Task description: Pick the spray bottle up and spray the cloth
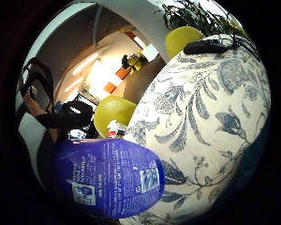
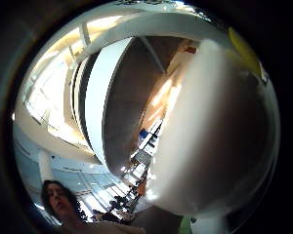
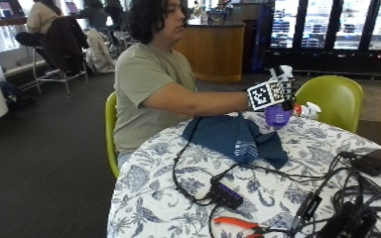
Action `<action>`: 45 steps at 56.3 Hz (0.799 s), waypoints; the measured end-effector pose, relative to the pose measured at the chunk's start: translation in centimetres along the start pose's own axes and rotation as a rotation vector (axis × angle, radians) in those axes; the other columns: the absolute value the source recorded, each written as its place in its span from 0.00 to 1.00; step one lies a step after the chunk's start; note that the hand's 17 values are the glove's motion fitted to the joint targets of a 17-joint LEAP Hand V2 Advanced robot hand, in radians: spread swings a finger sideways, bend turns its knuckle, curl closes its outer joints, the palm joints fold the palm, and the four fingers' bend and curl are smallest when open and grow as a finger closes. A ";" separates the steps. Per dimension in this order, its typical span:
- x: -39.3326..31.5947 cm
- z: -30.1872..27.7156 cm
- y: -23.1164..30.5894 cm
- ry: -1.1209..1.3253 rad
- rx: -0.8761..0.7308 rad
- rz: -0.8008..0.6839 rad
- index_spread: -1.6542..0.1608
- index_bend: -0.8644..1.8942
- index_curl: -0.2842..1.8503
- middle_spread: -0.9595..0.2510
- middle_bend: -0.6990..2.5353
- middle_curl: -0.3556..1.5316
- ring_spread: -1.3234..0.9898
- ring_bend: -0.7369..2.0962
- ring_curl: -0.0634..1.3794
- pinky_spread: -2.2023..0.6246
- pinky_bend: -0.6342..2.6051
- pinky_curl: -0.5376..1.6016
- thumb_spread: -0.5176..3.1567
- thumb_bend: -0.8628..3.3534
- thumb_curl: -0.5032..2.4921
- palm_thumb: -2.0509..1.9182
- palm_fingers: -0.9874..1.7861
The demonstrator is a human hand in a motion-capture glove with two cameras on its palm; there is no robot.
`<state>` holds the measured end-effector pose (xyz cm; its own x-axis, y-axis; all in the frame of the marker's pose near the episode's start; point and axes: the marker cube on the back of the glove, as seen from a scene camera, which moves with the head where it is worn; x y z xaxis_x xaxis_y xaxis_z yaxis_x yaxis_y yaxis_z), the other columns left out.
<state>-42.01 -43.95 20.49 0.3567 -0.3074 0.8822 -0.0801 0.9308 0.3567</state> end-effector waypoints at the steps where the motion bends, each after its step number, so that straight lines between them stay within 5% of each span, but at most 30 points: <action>1: 0.0 0.0 0.0 0.001 0.000 0.000 0.77 0.40 0.43 0.67 0.39 0.46 0.50 0.48 0.38 0.69 0.33 0.44 0.23 0.20 0.43 0.76 0.84; 12: 0.6 -0.7 0.9 0.018 -0.134 0.127 0.76 0.39 0.42 0.68 0.38 0.46 0.51 0.48 0.38 0.70 0.34 0.45 0.24 0.20 0.43 0.76 0.83; 17: 1.2 -2.2 2.6 0.120 -0.265 0.169 0.77 0.36 0.40 0.71 0.37 0.45 0.52 0.47 0.36 0.74 0.30 0.43 0.30 0.19 0.42 0.74 0.72; 21: 1.6 -4.2 3.6 0.245 -0.301 0.129 0.76 0.34 0.38 0.74 0.34 0.44 0.53 0.46 0.37 0.79 0.29 0.44 0.34 0.19 0.39 0.71 0.59; 45: -3.0 -18.3 9.1 0.690 -0.590 -0.251 0.72 0.36 0.28 0.78 0.31 0.40 0.54 0.43 0.31 0.86 0.26 0.40 0.40 0.20 0.32 0.68 0.55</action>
<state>-26.75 -30.89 15.49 0.7872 -0.5033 0.3564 0.4908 0.8612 0.1320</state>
